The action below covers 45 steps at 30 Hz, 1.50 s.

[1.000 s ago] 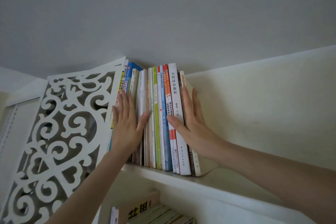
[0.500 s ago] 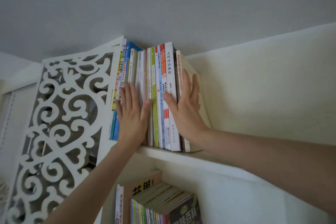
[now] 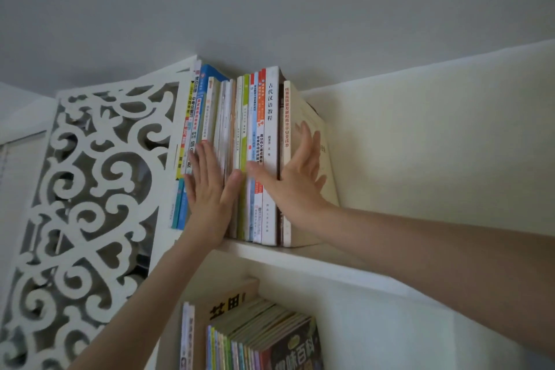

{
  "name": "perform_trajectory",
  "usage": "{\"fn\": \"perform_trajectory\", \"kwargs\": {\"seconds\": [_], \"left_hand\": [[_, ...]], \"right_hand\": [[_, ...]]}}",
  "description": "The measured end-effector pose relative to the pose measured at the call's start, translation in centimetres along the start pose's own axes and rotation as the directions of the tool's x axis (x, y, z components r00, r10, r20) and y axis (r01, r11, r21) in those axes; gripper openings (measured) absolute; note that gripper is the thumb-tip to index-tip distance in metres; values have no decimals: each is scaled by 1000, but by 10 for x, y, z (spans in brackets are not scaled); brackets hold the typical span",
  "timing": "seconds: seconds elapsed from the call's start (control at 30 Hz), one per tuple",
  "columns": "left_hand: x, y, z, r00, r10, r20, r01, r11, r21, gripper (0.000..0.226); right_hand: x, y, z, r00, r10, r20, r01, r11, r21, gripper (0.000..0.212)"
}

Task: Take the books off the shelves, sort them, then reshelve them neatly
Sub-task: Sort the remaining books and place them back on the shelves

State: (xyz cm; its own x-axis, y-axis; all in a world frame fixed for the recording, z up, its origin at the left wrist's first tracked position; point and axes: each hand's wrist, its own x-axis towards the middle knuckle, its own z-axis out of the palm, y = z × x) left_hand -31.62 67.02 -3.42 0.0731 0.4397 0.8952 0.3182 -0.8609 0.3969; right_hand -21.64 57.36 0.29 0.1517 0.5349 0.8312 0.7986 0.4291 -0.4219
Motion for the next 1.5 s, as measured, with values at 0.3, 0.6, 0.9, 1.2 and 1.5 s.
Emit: {"fn": "perform_trajectory", "kwargs": {"seconds": [0.3, 0.6, 0.9, 1.2, 1.5], "left_hand": [[-21, 10, -6, 874, -73, 481, -89, 948, 306, 111], [-35, 1, -9, 954, -107, 278, 24, 957, 288, 128], [-42, 4, -15, 961, -142, 239, 79, 964, 254, 133], [-35, 53, -36, 966, 63, 251, -25, 989, -149, 125], [-62, 117, -19, 966, 215, 142, -141, 902, -409, 70]], "right_hand": [[-14, 17, -13, 894, 294, 339, -263, 955, -135, 112], [-18, 14, -14, 861, 345, 373, -279, 935, -219, 129], [-20, 15, -14, 859, 339, 383, -281, 938, -201, 124], [-22, 10, -53, 953, 113, 280, -78, 988, -136, 124], [-69, 1, -115, 949, 100, 300, -59, 988, -142, 108]]}}
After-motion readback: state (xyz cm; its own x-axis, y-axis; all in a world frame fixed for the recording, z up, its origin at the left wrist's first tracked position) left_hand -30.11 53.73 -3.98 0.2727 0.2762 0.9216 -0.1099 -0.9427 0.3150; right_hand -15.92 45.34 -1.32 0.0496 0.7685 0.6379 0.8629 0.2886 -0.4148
